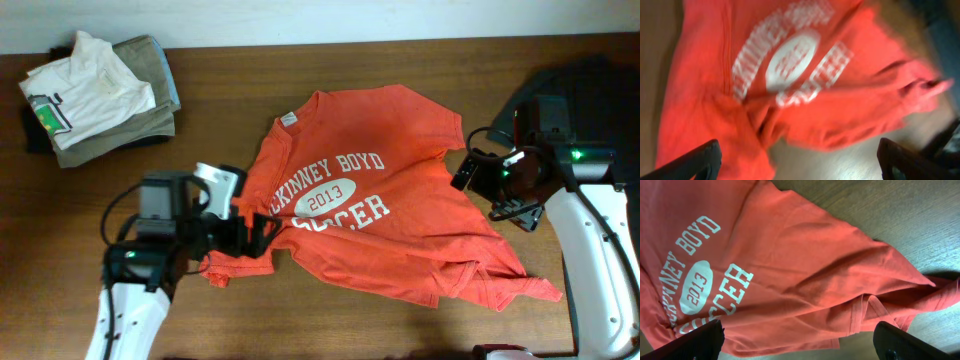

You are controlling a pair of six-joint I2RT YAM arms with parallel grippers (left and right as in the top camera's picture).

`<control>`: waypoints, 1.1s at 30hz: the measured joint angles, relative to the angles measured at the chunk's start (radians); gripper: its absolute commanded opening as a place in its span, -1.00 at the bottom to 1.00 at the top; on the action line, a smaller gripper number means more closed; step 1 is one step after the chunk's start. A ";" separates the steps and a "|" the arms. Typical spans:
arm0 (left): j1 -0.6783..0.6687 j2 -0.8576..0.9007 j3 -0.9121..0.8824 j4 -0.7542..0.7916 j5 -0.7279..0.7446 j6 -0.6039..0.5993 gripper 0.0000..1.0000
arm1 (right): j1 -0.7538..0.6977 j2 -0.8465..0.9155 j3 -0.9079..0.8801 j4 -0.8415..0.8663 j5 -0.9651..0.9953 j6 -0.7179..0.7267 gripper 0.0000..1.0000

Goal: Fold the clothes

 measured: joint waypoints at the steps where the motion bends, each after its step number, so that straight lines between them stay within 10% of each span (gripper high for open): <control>1: -0.047 0.012 0.002 -0.034 -0.078 -0.023 0.99 | 0.000 0.000 0.000 0.006 0.000 0.000 0.97; 8: -0.272 0.106 0.003 -0.031 -0.327 -0.131 0.99 | 0.000 0.000 0.000 0.023 -0.001 0.000 0.97; 33: -0.280 0.487 0.007 -0.035 -0.461 -0.240 0.47 | 0.000 0.000 0.000 0.031 -0.003 0.000 0.97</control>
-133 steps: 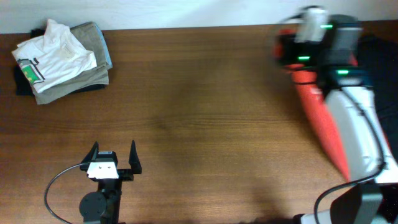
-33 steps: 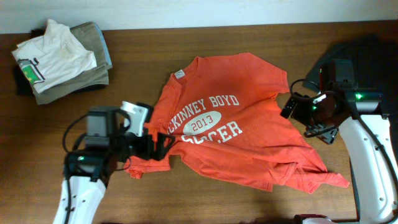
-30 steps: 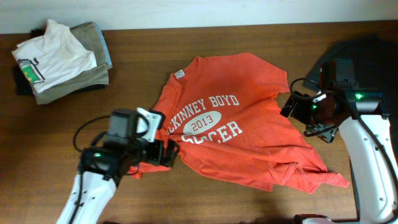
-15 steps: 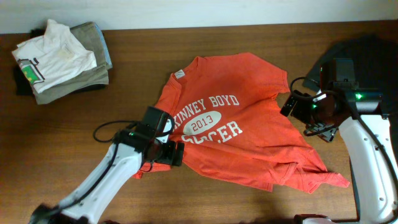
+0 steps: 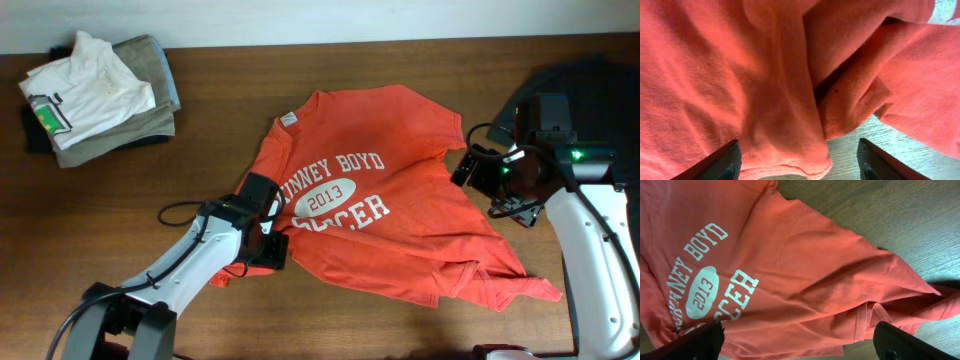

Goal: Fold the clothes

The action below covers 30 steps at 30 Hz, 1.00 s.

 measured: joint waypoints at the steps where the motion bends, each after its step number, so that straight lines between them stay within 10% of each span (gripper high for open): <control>1: 0.000 0.000 0.000 0.000 -0.003 0.000 0.47 | 0.000 0.000 0.000 0.000 0.000 0.000 0.97; 18: -0.003 0.065 0.000 0.000 -0.055 -0.034 0.36 | 0.000 0.000 0.000 0.000 0.000 0.000 0.97; 30: -0.003 0.071 0.106 -0.100 -0.062 -0.051 -0.99 | 0.000 0.000 0.000 0.000 0.013 0.000 0.97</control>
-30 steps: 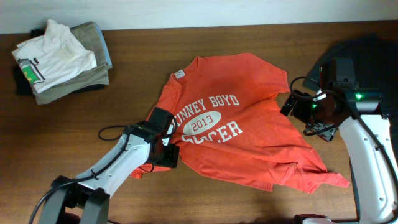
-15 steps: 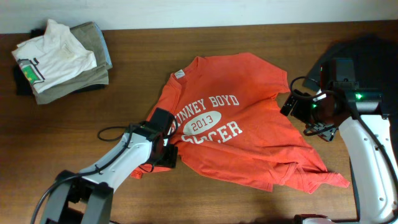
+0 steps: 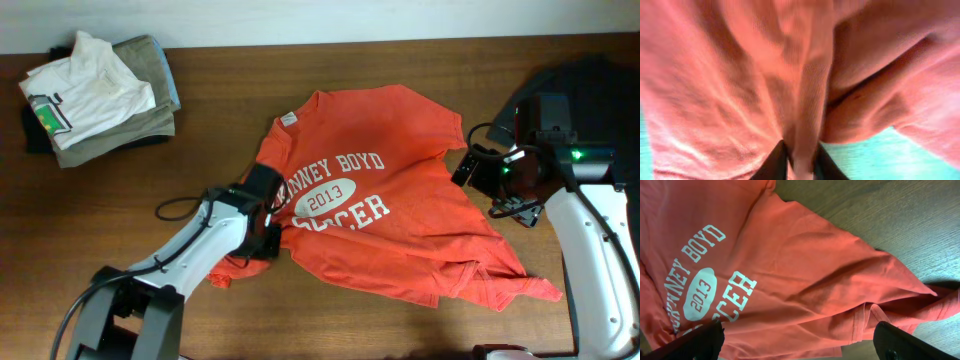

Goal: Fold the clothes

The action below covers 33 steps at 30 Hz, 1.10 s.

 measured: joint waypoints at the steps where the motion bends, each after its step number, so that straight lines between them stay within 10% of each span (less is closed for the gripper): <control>1: 0.000 0.000 0.016 -0.005 0.000 0.000 -0.99 | 0.000 0.000 0.000 0.000 0.000 0.000 0.97; 17: 0.039 -0.035 0.343 -0.187 -0.211 -0.008 -0.99 | 0.000 0.000 0.000 -0.031 -0.005 0.000 0.97; 33: 0.756 -0.137 0.438 -0.212 -0.293 -0.272 -0.99 | 0.031 0.000 -0.063 -0.067 -0.017 0.000 0.97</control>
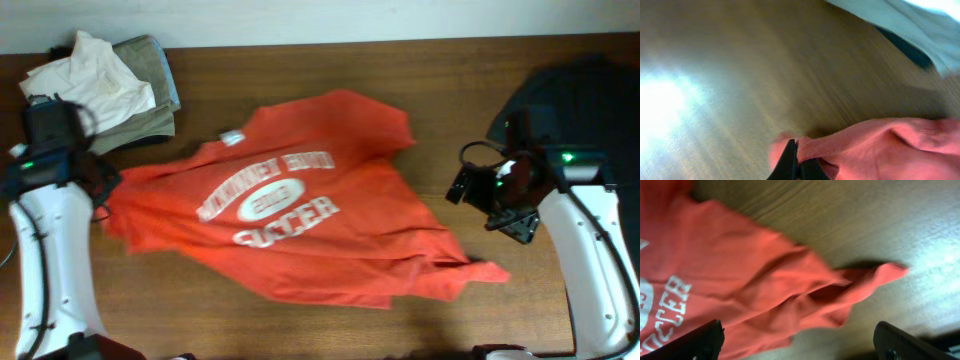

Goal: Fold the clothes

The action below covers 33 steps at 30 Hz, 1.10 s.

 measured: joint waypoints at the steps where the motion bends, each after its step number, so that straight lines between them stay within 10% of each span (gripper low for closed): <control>1: 0.043 -0.011 0.000 -0.002 0.002 -0.023 -0.99 | 0.020 0.000 -0.023 0.020 0.000 0.000 0.97; 15: 0.150 -0.104 0.000 -0.084 0.158 -0.087 -0.99 | 0.306 0.240 -0.110 0.281 -0.047 -0.010 0.99; 33: 0.150 -0.104 0.000 -0.103 0.183 -0.087 -0.99 | 0.283 0.438 -0.142 0.309 0.050 -0.101 0.97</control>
